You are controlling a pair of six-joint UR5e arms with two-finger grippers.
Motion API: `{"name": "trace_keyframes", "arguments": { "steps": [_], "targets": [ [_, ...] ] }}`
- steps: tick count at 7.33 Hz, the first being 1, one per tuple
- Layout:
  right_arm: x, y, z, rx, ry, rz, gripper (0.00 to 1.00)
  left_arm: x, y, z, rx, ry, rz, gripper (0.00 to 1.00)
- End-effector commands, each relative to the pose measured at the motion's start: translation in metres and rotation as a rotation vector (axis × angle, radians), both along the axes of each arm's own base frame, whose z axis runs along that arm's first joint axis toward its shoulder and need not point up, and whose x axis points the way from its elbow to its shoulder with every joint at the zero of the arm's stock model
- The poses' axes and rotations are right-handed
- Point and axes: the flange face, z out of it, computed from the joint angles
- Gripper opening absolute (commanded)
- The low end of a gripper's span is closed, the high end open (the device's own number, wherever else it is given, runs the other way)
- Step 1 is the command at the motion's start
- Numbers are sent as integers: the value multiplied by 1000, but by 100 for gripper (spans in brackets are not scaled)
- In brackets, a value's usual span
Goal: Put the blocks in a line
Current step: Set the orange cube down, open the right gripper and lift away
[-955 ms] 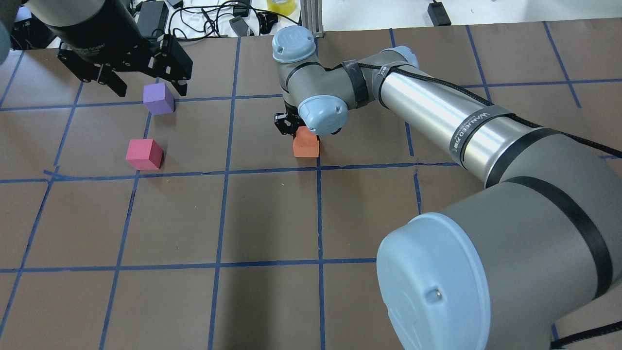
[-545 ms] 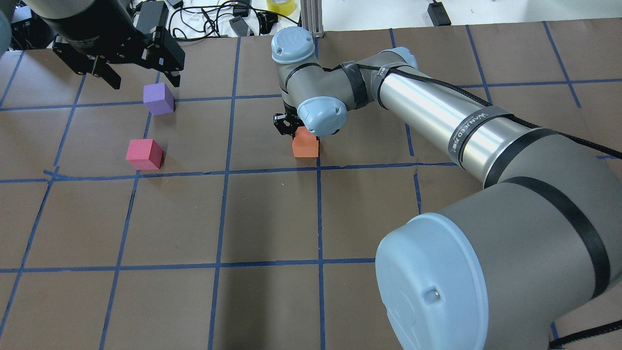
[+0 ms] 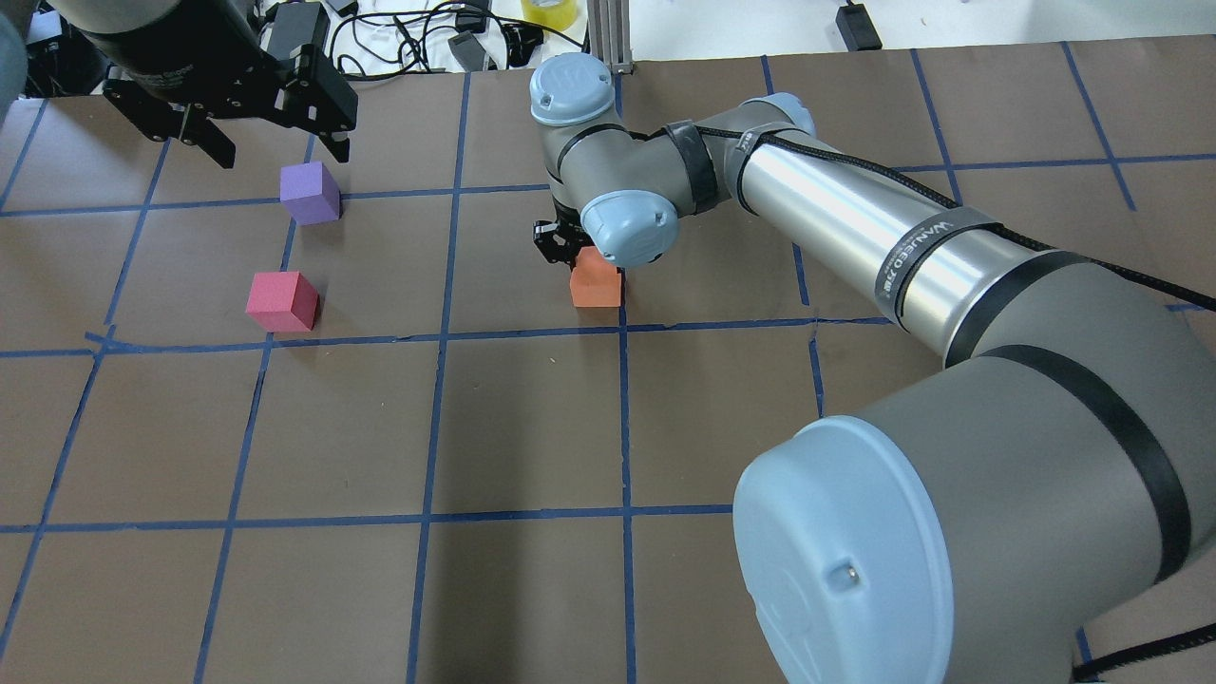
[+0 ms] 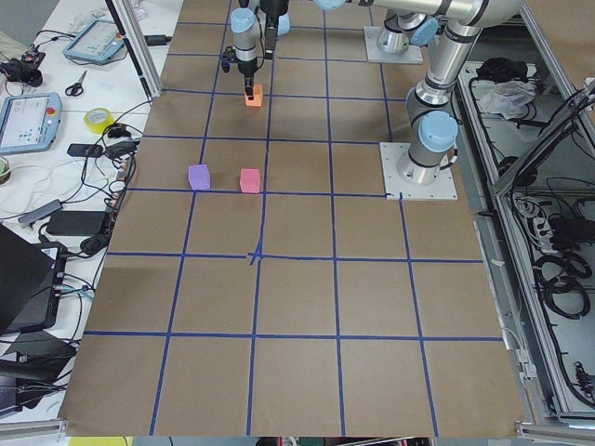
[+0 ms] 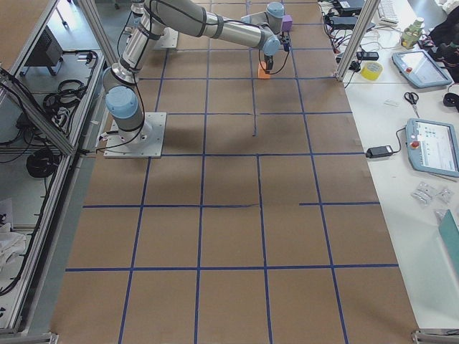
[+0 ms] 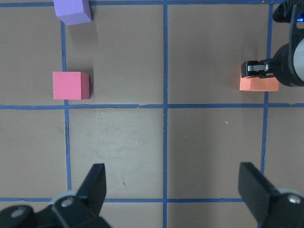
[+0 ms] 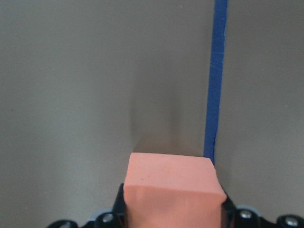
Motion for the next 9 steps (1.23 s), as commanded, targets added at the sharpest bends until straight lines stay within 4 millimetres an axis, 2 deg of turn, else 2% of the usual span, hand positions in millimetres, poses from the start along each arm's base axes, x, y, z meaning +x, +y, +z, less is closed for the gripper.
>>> {"name": "trace_keyframes", "arguments": {
  "steps": [1, 3, 4, 5, 6, 7, 8, 9],
  "targets": [
    [3, 4, -6, 4, 3, 27, 100, 0, 1, 0, 1, 0, 1, 100],
    [8, 4, 0, -32, -14, 25, 100, 0, 0, -2, 4, 0, 1, 100],
    [6, 4, 18, -53, -19, 25, 100, -1, -1, -2, 1, -5, -3, 100],
    [-1, 6, 51, -85, -30, 19, 100, -1, -8, -1, -43, -7, -21, 100],
    [-17, 7, 84, -94, -32, 5, 100, -2, -13, -7, -38, -1, -22, 100],
    [-33, 18, 127, -92, -24, -9, 100, -3, -19, -14, -26, 15, -11, 100],
    [-62, 34, 177, -63, -11, -39, 100, -2, -26, -31, 9, 6, -17, 100],
    [-104, 52, 231, -43, -2, -73, 100, -4, -46, -56, 38, 17, 9, 100]
  ]
}}
